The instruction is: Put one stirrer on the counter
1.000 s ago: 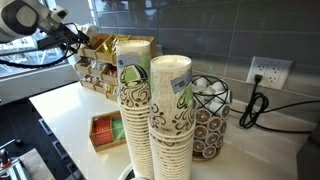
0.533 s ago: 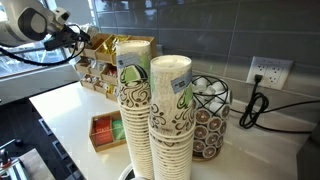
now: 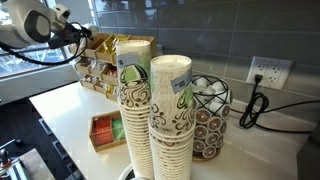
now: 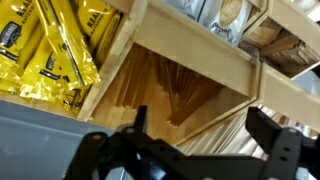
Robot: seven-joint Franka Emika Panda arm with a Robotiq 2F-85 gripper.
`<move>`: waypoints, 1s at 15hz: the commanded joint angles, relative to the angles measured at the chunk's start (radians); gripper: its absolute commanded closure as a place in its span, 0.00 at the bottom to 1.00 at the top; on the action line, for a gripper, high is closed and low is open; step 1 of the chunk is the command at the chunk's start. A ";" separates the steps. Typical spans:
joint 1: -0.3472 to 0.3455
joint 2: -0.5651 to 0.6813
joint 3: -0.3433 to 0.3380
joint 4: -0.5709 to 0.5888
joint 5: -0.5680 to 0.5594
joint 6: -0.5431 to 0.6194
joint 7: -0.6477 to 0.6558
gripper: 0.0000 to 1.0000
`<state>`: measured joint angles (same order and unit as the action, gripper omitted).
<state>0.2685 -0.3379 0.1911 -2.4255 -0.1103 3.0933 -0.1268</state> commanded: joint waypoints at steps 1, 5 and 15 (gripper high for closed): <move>-0.015 0.081 0.013 0.042 0.000 0.122 0.023 0.00; -0.009 0.165 0.019 0.083 -0.003 0.215 0.025 0.00; -0.025 0.265 0.022 0.141 -0.014 0.267 0.017 0.47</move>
<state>0.2602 -0.0971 0.2082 -2.2996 -0.1109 3.3476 -0.1169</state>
